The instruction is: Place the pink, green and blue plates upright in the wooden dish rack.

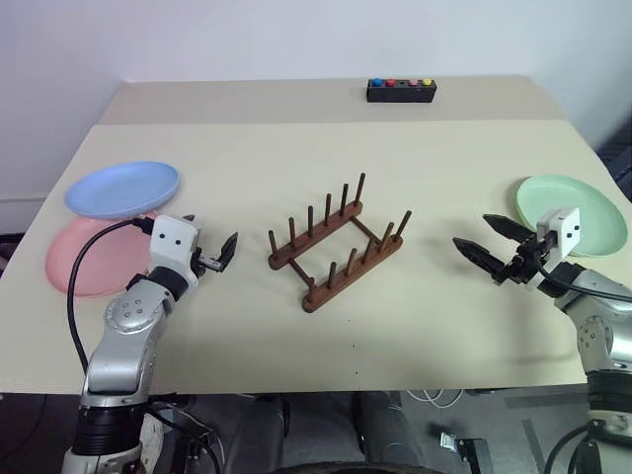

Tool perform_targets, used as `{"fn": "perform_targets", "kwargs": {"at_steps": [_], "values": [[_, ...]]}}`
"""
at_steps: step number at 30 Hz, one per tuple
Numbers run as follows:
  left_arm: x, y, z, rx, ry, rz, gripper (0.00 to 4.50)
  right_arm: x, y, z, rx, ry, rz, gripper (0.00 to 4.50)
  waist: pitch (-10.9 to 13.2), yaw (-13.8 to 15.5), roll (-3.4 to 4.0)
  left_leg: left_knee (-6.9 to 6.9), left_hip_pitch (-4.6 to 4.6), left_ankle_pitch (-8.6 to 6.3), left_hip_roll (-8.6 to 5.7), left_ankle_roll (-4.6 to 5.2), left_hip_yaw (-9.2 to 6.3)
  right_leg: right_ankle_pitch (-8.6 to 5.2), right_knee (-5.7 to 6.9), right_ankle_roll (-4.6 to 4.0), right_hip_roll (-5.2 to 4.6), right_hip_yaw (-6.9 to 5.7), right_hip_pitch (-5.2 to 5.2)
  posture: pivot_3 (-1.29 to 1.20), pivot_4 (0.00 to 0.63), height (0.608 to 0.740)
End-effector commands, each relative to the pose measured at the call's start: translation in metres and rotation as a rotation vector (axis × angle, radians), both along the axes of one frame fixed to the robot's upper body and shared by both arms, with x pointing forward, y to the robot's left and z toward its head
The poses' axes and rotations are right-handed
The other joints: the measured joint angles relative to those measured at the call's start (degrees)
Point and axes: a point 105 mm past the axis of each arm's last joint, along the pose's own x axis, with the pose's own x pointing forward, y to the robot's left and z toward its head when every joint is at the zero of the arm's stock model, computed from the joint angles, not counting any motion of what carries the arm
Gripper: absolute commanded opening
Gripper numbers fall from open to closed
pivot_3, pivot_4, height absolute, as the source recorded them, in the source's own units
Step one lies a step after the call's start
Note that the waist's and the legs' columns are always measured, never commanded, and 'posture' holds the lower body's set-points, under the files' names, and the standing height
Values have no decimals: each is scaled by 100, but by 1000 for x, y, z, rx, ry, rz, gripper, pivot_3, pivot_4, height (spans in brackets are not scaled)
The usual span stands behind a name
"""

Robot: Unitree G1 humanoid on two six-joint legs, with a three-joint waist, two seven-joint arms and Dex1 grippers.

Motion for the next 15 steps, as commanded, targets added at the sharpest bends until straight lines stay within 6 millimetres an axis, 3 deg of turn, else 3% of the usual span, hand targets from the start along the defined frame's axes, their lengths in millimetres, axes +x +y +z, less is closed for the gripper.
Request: {"fn": "perform_targets", "kwargs": {"at_steps": [1, 15], "values": [[0, -4, 12, 9, -55, -11, 4500, 2, -6, 17, -16, -56, -8, 4460, 0, -1, 0, 0, 0, 0, 0, 0, 0, 0, 0, 0, 0, 0, 0, 0, 150, 740], [-6, 7, 11, 32, -39, -15, 4500, -2, 10, 9, -4, -58, 17, 4460, 0, 1, 0, 0, 0, 0, 0, 0, 0, 0, 0, 0, 0, 0, 0, 0, 150, 740]]}}
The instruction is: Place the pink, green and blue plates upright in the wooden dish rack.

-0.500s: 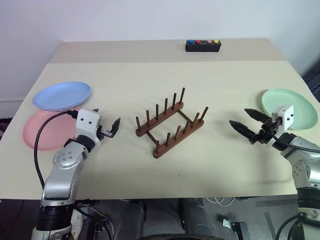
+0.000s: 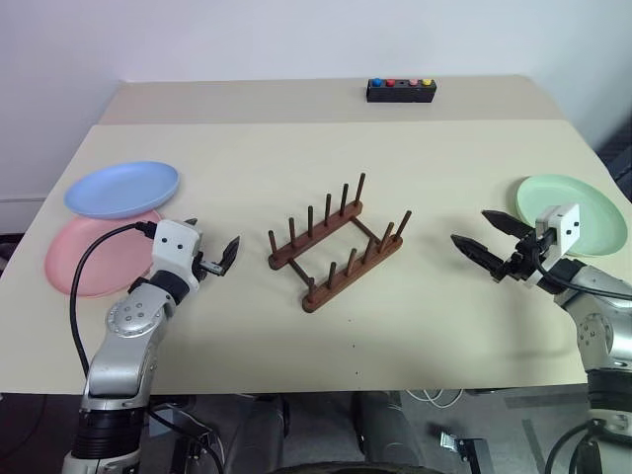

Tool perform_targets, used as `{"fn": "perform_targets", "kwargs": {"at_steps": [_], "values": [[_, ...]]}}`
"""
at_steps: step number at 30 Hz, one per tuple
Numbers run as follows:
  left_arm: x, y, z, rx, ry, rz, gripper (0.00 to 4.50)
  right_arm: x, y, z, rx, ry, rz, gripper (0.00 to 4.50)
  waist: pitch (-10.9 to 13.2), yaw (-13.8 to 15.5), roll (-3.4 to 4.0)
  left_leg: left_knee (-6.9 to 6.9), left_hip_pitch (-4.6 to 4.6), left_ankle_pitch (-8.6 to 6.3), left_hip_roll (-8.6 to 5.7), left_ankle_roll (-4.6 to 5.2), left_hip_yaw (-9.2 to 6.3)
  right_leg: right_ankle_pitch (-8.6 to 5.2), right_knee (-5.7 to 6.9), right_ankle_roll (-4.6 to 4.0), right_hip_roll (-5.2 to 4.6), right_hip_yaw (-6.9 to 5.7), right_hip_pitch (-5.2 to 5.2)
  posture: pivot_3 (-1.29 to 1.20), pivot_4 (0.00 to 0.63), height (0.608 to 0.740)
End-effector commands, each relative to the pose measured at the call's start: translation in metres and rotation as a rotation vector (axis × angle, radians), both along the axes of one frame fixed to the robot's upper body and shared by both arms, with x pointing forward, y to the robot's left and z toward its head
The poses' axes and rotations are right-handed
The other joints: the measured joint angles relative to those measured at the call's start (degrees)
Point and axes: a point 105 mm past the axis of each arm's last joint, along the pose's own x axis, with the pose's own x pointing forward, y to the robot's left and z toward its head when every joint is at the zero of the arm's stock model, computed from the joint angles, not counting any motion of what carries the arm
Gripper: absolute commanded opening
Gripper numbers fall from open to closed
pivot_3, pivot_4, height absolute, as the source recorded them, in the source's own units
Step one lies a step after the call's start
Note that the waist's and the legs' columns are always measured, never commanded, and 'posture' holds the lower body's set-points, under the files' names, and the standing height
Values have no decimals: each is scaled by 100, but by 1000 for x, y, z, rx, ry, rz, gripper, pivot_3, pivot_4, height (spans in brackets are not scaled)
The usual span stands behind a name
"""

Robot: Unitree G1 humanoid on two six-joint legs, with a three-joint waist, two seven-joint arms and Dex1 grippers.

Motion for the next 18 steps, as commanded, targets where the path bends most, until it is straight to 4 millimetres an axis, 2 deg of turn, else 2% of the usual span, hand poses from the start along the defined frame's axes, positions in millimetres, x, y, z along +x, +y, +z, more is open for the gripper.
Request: {"fn": "perform_targets", "kwargs": {"at_steps": [1, 5, 9, 15, 18], "values": [[-5, 6, 13, 12, -41, -1, 4500, -4, 6, 9, -3, -49, 9, 4460, 0, 0, 0, 1, 0, 0, 0, 0, 0, 0, 0, 0, 0, 0, 0, 0, 150, 740], [-9, 11, 9, 34, -13, -30, 4500, -7, 11, 5, 2, -39, 13, 4460, 0, -3, 0, -3, 0, 0, 0, 0, 0, 0, 0, -1, 0, 0, -1, 0, 150, 740], [-22, 12, 5, 46, 54, -131, 4500, -16, 19, 3, -5, -24, 36, 4460, 0, -10, 1, -4, 0, 0, 1, 0, 0, -1, 0, -2, 0, 0, -2, 0, 150, 740], [-77, -20, -22, 100, 307, -521, 4500, -30, 33, -1, -5, -2, 66, 4460, 0, -19, 2, -7, -1, -1, 2, 2, 2, -12, -1, -20, -1, 1, -3, 0, 150, 740], [-90, -36, -38, 176, 383, -632, 4500, -34, 41, -5, -7, 8, 78, 4460, -1, 19, 4, -1, 0, -1, 3, 1, 3, -14, -3, -25, -1, 2, -1, 0, 150, 740]]}}
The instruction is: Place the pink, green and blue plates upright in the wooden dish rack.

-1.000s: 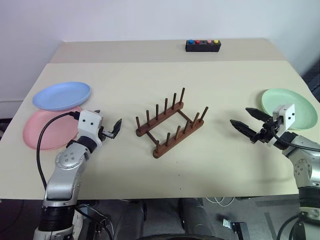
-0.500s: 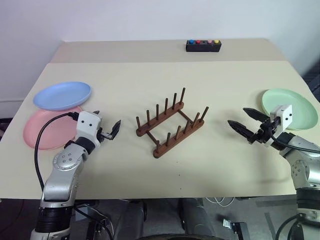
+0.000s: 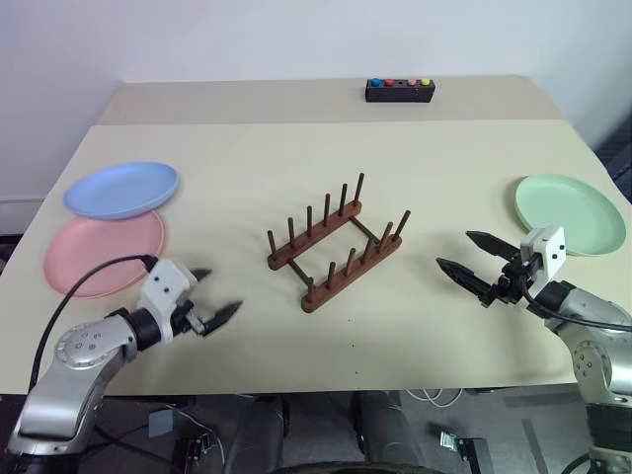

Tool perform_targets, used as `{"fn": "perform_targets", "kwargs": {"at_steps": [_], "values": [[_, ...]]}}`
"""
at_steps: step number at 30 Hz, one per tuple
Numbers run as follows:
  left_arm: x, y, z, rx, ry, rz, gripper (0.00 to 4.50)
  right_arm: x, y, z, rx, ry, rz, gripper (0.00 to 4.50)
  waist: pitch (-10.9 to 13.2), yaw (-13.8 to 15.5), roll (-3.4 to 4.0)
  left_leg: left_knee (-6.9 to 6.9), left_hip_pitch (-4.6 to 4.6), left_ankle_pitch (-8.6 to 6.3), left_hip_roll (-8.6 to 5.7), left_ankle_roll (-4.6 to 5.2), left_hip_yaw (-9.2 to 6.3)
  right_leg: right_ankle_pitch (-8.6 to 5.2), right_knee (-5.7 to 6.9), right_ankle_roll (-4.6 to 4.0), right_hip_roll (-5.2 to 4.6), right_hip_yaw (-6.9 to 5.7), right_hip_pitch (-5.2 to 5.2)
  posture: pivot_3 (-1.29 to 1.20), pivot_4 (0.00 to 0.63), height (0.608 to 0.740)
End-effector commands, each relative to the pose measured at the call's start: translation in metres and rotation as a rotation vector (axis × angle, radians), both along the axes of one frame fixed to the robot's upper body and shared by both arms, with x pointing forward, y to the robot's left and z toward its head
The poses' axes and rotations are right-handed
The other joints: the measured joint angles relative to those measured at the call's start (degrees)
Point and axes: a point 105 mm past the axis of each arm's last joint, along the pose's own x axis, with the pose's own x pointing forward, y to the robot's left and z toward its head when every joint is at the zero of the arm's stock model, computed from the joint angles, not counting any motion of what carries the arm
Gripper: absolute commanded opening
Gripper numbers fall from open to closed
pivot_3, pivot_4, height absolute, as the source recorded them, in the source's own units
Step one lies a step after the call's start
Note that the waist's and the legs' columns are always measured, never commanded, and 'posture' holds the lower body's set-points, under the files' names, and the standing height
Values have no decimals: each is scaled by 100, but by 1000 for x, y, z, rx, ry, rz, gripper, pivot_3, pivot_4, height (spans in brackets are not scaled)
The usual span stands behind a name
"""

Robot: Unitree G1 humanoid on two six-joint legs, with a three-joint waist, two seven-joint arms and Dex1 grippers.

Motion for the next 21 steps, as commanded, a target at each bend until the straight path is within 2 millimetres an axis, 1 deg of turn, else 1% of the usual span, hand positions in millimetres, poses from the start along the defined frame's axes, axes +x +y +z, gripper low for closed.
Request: {"fn": "perform_targets", "kwargs": {"at_steps": [1, 3, 5, 7, 9, 12, 13, 17, 20, 21], "values": [[-9, -26, -4, 31, 10, -147, 4500, -7, 15, 6, 2, -29, 37, 4460, -1, 30, 1, 2, 0, 0, 0, 0, 0, -1, 0, -1, 0, 0, 1, 0, 150, 740], [-6, -42, -7, 26, 8, -194, 4500, -14, 21, 2, -21, -14, 55, 4460, -1, 49, 1, 4, -1, 0, 0, 0, 0, -1, -2, -1, 0, 0, 1, 0, 150, 740], [-3, -51, -9, 28, -6, -220, 4500, -20, 25, 0, -31, -4, 69, 4460, -1, 29, 1, 5, -2, 0, -1, 0, 0, -1, -2, 0, 0, 0, 4, 0, 150, 740], [9, -66, -13, 20, -31, -215, 4500, -26, 29, -1, -26, 1, 73, 4460, -2, 15, 2, 2, 1, 0, 0, 0, 1, 0, -2, 3, 0, 1, 4, 0, 150, 740], [17, -77, -16, 32, -61, -222, 4500, -29, 31, -2, -20, 5, 72, 4460, -2, 17, 3, 1, 2, 0, 0, 0, 0, 1, 1, 4, 1, 0, 3, 0, 150, 740], [18, -96, -17, -7, -60, -254, 4500, -33, 34, -6, -34, 14, 73, 4460, -4, 8, 4, 2, 2, 0, 0, 0, 1, 2, 2, 7, 1, 1, 3, 0, 150, 740], [19, -100, -18, -14, -60, -254, 4500, -35, 35, -7, -35, 17, 76, 4460, -4, 12, 4, 2, 2, 0, 0, 0, 1, 2, 1, 7, 1, 1, 3, 0, 150, 740], [26, -105, -20, -27, -60, -238, 4500, -40, 37, -9, -37, 31, 86, 4460, -4, 24, 3, 3, 2, 0, 0, 0, 1, 1, 1, 8, 1, 1, 4, 0, 150, 740], [30, -105, -21, -30, -69, -225, 3698, -40, 37, -12, -46, 34, 87, 4500, -5, 27, 3, 6, 3, 0, -1, 0, 0, 0, 1, 8, 0, 1, 8, 0, 150, 740], [31, -104, -20, -26, -78, -219, 3221, -40, 37, -12, -45, 33, 86, 4500, -5, 23, 3, 6, 3, 0, 0, 0, 1, 0, 1, 8, 0, 1, 8, 0, 150, 740]]}}
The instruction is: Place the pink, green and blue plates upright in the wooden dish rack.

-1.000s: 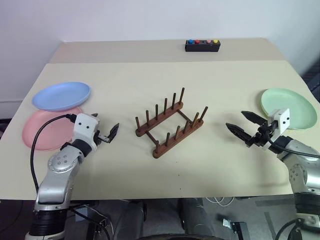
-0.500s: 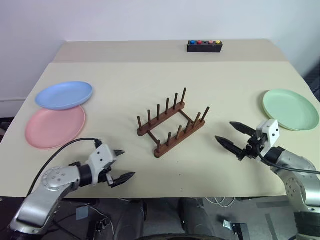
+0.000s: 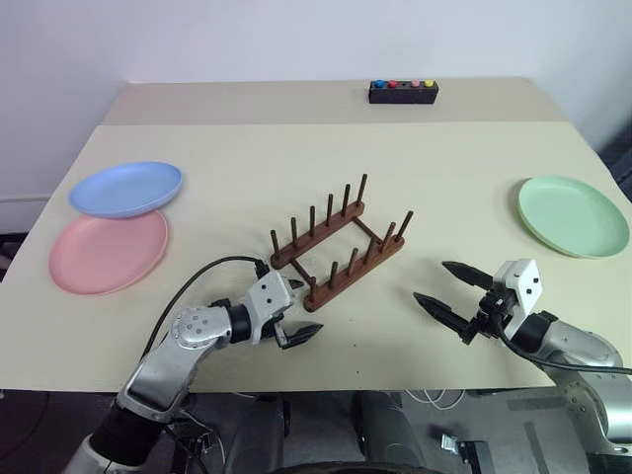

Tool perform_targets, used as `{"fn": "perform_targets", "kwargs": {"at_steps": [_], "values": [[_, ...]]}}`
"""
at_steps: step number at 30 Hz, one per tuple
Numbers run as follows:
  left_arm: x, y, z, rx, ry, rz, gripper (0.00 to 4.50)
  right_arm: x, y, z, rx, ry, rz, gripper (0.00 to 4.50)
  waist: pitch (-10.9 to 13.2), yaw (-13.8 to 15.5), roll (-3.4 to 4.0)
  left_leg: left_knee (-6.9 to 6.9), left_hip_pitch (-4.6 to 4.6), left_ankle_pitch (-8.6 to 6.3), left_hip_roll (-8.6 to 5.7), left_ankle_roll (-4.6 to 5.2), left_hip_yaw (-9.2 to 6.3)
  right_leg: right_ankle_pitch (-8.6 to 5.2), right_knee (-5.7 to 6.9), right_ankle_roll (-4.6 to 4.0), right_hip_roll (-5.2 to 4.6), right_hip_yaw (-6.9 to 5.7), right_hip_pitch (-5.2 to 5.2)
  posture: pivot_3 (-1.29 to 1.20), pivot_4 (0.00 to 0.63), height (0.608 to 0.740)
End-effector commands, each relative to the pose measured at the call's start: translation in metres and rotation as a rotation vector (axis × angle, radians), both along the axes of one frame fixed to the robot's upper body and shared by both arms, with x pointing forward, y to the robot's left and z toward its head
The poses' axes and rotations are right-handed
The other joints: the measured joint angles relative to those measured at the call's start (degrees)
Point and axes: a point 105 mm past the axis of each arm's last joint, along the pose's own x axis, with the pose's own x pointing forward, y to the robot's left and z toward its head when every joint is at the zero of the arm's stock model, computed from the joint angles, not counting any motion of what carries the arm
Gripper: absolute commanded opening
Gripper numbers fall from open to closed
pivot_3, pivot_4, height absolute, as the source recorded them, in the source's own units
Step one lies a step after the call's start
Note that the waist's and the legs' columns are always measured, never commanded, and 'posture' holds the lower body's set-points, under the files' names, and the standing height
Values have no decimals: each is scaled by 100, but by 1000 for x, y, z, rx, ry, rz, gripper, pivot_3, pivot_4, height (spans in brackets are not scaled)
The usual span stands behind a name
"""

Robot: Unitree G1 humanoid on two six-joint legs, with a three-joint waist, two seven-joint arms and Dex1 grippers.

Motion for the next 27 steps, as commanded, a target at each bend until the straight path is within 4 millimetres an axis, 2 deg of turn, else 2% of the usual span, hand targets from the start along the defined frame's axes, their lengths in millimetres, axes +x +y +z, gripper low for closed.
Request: {"fn": "perform_targets", "kwargs": {"at_steps": [1, 3, 5, 10, 15, 20, 27], "values": [[3, 2, -3, 18, -12, 17, 2749, -1, 4, 8, -6, -42, 18, 4500, 0, -6, 0, 0, 1, 0, 0, 0, 0, 0, 0, 0, 0, 0, 0, 0, 150, 740], [3, 3, -3, 13, -17, 20, 1696, 0, 4, 8, -6, -44, 18, 4500, 0, -7, 0, -2, 2, 0, 0, 0, 0, 0, 1, 0, 0, 0, 0, 0, 150, 740], [4, 5, -3, 11, -23, 22, 854, 0, 4, 8, -6, -46, 19, 4500, 0, -7, 0, -2, 3, 0, 0, 0, 0, 0, 1, 0, 0, 0, 0, 0, 150, 740], [14, 7, -4, 50, -68, 18, 792, -1, 1, 7, -4, -38, 25, 4500, 0, 1, 1, -1, 3, 0, 0, 0, 0, 0, 2, 0, 0, 0, 0, 0, 150, 740], [31, -2, 8, 17, -102, -55, 792, -2, 2, 3, -6, -11, 45, 4500, -1, 4, 1, 4, 5, 0, 0, 0, 0, 0, 2, -1, 1, -1, 6, 0, 150, 740], [56, -18, 20, 19, -96, -213, 792, 0, 10, 2, -2, -22, 53, 4500, 0, 0, -1, 6, 4, 1, -2, 0, -1, 9, 4, 15, 2, -3, 6, 0, 150, 740], [69, -40, 29, 31, -76, -402, 792, -1, 15, 4, 8, -40, 38, 4500, 2, -10, -3, -2, -4, -2, -3, 4, -1, 9, 2, 22, 2, -3, -5, 0, 150, 740]]}}
